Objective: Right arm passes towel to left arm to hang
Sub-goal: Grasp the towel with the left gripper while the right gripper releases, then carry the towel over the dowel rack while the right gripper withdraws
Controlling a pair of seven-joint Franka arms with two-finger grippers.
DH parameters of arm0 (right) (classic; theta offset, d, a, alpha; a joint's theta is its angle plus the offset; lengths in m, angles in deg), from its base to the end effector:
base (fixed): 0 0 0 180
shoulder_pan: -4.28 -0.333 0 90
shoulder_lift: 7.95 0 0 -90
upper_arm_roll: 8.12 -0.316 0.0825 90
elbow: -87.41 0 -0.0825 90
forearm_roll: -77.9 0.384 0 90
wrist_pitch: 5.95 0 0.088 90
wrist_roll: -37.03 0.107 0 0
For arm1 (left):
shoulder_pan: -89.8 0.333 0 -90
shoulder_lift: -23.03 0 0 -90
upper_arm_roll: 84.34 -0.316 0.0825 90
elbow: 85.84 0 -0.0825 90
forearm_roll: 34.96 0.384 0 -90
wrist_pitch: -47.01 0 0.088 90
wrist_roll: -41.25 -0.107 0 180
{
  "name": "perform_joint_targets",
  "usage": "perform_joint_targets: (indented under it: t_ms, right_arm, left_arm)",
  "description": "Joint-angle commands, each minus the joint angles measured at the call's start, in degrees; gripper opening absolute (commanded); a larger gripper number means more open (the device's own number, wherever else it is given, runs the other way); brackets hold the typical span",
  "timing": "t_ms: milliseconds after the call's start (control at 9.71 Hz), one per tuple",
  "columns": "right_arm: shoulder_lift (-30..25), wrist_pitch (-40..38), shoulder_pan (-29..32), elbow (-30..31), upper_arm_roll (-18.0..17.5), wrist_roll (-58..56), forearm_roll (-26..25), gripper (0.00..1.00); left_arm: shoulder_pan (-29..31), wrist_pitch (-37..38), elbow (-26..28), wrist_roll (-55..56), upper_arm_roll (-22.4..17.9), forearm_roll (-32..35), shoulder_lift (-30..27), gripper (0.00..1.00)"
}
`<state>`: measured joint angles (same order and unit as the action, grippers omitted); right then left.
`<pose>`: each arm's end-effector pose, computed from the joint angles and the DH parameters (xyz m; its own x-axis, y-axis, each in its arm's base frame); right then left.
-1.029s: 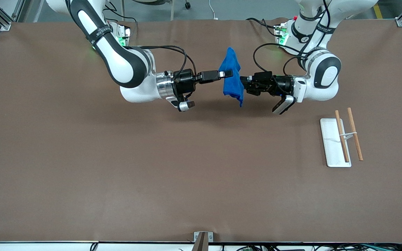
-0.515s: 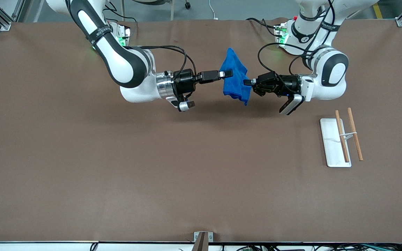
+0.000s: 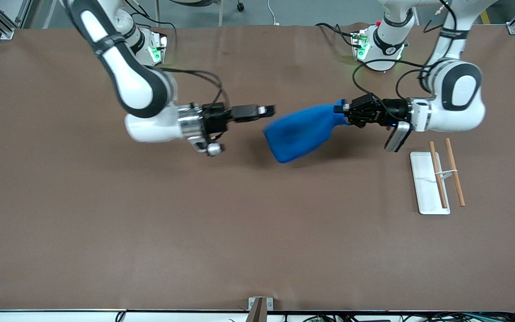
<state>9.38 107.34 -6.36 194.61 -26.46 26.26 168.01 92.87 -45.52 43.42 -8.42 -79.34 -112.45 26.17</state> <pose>0.5341 0.3510 0.4056 0.9202 0.0910 -0.3807 -0.3611 -0.1779 -0.9154 0.4886 -0.1169 0.3676 0.9783 -0.1696 0.1190 -0.1470 -0.1635 0.9755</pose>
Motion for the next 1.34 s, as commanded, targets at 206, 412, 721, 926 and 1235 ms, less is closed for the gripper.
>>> perform_joint_targets:
  t_ms: [206, 412, 721, 926, 1235]
  right_arm:
    - [-9.15, -0.09, 11.67, 4.68, 1.64, 12.09, -39.83, 1.0]
    - [-11.52, -0.26, 13.54, 4.95, 7.14, 11.92, -56.11, 1.0]
    - [-15.82, -0.44, 12.84, 3.99, 15.51, 11.92, -77.66, 1.0]
    - [-19.51, -2.79, 12.92, 1.97, 17.37, 11.74, -87.88, 1.0]
    - [-20.06, -16.85, 13.45, -8.47, 20.09, 11.21, -88.61, 1.0]
  left_arm:
    - [-0.53, -1.16, -14.0, 3.71, -10.26, 29.51, 2.56, 0.0]
    - [-0.79, -4.64, -18.16, 3.88, -14.2, 39.29, 4.58, 0.0]
    - [-0.79, -14.4, -22.54, 3.61, -14.75, 48.01, 9.67, 0.0]
    - [-0.7, -14.95, -27.47, 2.92, -18.41, 53.03, 13.45, 0.0]
    - [-0.18, -16.62, -27.4, 2.39, -25.36, 53.49, 15.57, 0.0]
